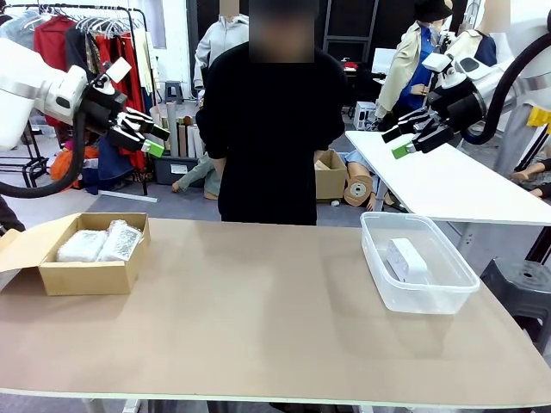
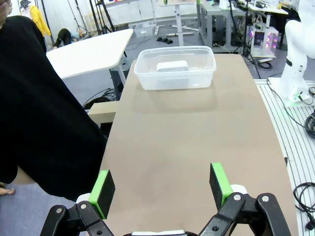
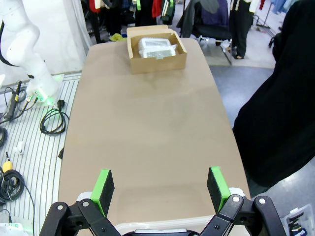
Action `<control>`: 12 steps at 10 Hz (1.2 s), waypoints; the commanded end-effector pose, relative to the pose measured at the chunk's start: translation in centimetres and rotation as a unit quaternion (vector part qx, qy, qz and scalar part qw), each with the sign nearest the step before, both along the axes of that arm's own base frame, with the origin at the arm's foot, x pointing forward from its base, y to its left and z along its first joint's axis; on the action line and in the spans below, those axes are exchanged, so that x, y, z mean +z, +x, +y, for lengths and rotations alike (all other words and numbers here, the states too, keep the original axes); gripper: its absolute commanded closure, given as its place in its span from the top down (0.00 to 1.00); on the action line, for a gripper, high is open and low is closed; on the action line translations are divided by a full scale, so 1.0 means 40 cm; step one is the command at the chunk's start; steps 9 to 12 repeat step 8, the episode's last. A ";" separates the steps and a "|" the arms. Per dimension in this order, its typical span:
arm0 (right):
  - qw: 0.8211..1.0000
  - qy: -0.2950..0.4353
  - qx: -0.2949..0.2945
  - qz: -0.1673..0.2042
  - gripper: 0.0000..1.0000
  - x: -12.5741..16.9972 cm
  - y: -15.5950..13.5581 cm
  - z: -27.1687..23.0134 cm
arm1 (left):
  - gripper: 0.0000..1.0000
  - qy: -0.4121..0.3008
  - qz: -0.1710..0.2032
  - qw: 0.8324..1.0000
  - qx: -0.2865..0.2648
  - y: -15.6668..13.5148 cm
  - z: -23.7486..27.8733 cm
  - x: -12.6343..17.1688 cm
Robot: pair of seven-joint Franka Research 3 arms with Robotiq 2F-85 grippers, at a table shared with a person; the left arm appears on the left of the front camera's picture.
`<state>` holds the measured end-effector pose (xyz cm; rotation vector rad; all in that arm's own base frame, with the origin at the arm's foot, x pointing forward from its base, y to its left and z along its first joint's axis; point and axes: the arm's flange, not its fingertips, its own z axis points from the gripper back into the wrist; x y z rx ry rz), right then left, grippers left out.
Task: Separate and place wrapped and unwrapped clocks.
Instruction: If the picked Digital clock is wrapped, place it in the Package Box ; if not, place it in the Organizing box.
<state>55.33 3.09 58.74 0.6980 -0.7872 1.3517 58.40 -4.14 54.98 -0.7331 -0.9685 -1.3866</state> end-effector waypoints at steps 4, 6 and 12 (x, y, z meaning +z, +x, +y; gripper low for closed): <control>1.000 0.001 0.003 -0.007 1.00 0.002 -0.004 0.001 | 1.00 -0.005 -0.001 1.000 -0.002 -0.007 0.000 0.008; 1.000 0.001 0.003 -0.007 1.00 0.002 -0.004 0.001 | 1.00 -0.005 -0.001 1.000 -0.002 -0.007 0.000 0.008; 1.000 0.001 0.003 -0.007 1.00 0.002 -0.004 0.001 | 1.00 -0.005 -0.001 1.000 -0.002 -0.007 0.000 0.008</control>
